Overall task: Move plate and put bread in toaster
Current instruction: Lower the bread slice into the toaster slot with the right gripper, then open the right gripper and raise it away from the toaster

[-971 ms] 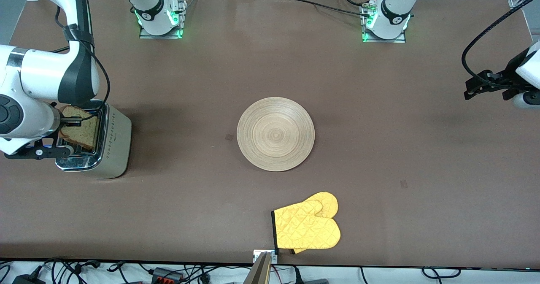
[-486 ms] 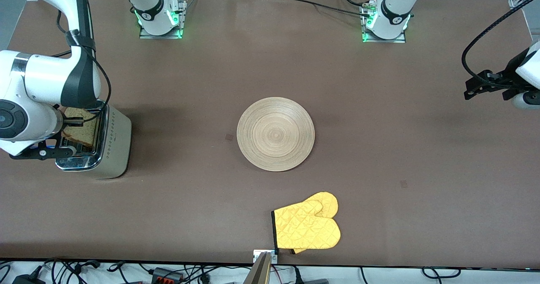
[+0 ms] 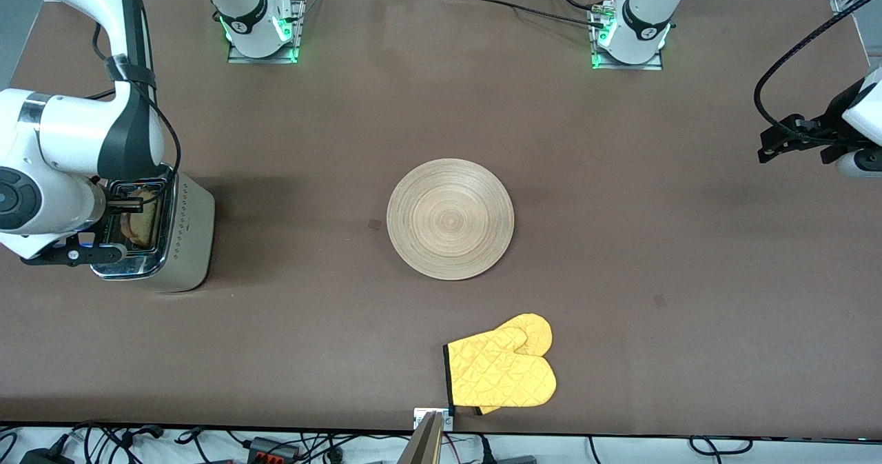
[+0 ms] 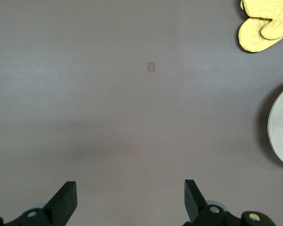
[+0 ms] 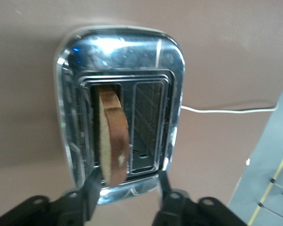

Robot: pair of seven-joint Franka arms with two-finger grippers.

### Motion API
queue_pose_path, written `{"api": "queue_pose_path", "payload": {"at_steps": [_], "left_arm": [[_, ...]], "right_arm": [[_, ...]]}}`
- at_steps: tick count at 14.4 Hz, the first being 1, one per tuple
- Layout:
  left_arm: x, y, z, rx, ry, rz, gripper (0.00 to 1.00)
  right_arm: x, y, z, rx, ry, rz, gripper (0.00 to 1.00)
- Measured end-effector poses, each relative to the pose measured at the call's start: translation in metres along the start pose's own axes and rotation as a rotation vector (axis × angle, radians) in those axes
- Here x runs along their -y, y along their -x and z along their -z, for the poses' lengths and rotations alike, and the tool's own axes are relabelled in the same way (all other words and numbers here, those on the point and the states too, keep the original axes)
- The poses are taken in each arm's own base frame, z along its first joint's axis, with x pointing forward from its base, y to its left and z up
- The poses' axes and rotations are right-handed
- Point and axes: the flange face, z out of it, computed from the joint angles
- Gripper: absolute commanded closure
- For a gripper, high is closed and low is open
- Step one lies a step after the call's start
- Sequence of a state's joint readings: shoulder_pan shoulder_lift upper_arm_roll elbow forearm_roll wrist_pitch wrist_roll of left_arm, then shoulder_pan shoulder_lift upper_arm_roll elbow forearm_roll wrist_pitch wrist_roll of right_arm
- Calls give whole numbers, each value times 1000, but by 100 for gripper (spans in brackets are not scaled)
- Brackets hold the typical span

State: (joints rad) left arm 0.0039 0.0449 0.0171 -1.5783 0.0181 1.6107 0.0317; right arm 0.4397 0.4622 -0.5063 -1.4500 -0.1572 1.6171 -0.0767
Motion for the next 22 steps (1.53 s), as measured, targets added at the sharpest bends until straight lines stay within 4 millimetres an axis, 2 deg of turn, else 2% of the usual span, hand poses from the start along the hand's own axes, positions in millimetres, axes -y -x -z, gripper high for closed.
{"api": "queue_pose_path", "payload": {"at_steps": [6, 8, 11, 19, 22], "left_arm": [[0, 0, 0, 0, 0, 0, 0], [0, 0, 0, 0, 0, 0, 0], [0, 0, 0, 0, 0, 0, 0], [0, 0, 0, 0, 0, 0, 0], [-2, -1, -1, 2, 0, -4, 0]], "right_arm": [[-11, 20, 76, -158, -151, -25, 0], [-16, 26, 92, -195, -212, -35, 0], [-25, 30, 96, -205, -240, -49, 0], [-25, 35, 106, -228, -278, -47, 0], [-39, 41, 112, -253, -349, -56, 0]]}}
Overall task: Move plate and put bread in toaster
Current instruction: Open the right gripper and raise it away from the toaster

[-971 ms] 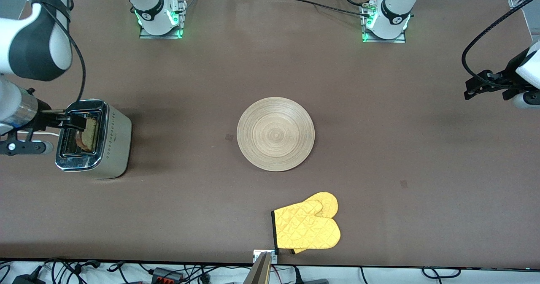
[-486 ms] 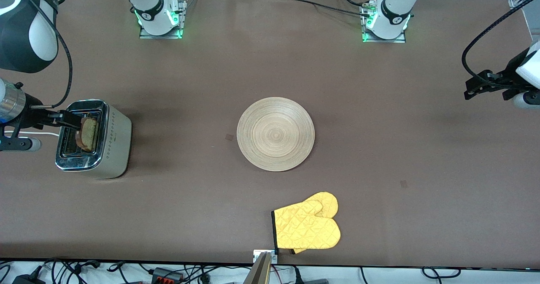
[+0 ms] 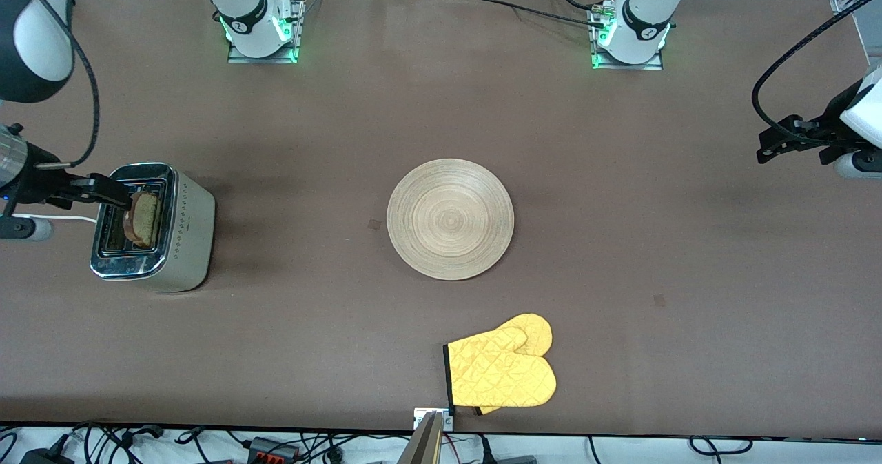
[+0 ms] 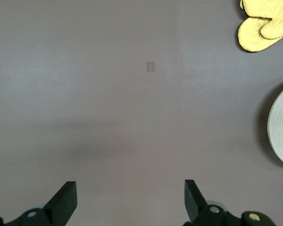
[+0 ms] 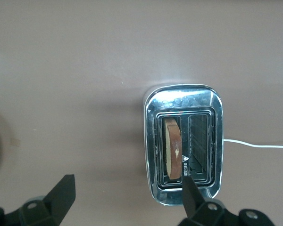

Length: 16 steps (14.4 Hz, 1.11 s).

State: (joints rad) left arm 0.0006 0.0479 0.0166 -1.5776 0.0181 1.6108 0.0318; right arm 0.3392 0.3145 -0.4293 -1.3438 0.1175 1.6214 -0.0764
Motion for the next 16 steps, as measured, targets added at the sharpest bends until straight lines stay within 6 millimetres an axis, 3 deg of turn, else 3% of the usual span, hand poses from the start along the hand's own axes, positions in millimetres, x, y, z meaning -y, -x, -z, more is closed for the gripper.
{"api": "queue_pose_path", "payload": {"at_steps": [5, 11, 16], "left_arm": [[-1, 0, 0, 0, 0, -2, 0], [-2, 0, 0, 0, 0, -4, 0], [-2, 0, 0, 0, 0, -4, 0]], "right_arm": [[-29, 9, 20, -39, -57, -23, 0], [-26, 19, 19, -22, -28, -21, 0], [-29, 47, 4, 4, -12, -20, 0]]}}
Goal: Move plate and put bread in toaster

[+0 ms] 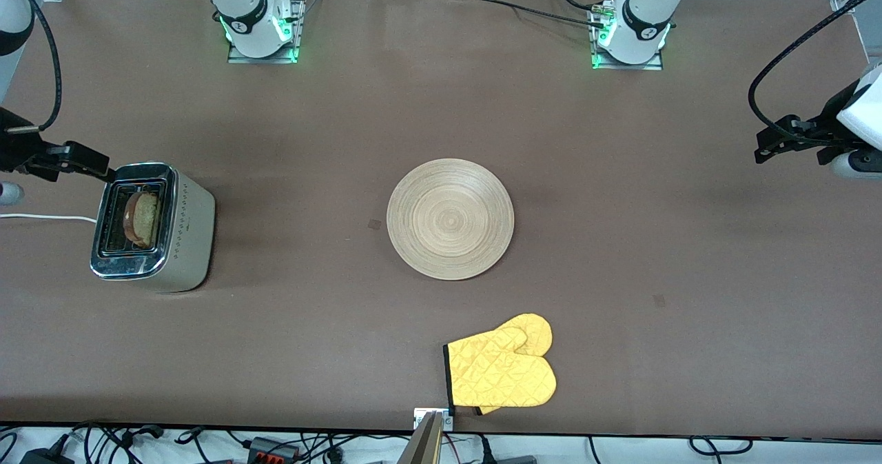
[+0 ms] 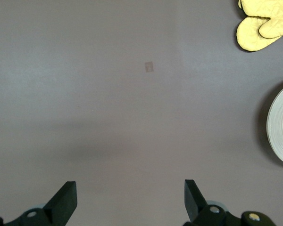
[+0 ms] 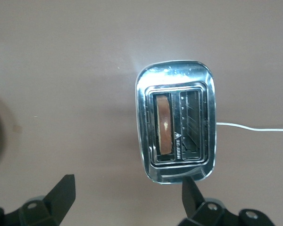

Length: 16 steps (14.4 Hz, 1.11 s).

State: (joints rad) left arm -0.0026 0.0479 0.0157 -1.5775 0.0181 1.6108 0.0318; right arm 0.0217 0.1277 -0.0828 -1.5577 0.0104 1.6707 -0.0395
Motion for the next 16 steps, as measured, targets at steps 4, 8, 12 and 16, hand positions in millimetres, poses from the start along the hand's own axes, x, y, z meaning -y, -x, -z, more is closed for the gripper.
{"api": "queue_pose_path", "payload": {"at_steps": [4, 8, 12, 16], "left_arm": [[0, 0, 0, 0, 0, 0, 0], [0, 0, 0, 0, 0, 0, 0], [0, 0, 0, 0, 0, 0, 0], [0, 0, 0, 0, 0, 0, 0]], "right_arm": [[-1, 26, -2, -6, 14, 6, 0], [2, 48, 10, 0, 10, 12, 0], [6, 53, 16, 1, 9, 19, 0], [6, 52, 15, 2, 10, 20, 0]]}}
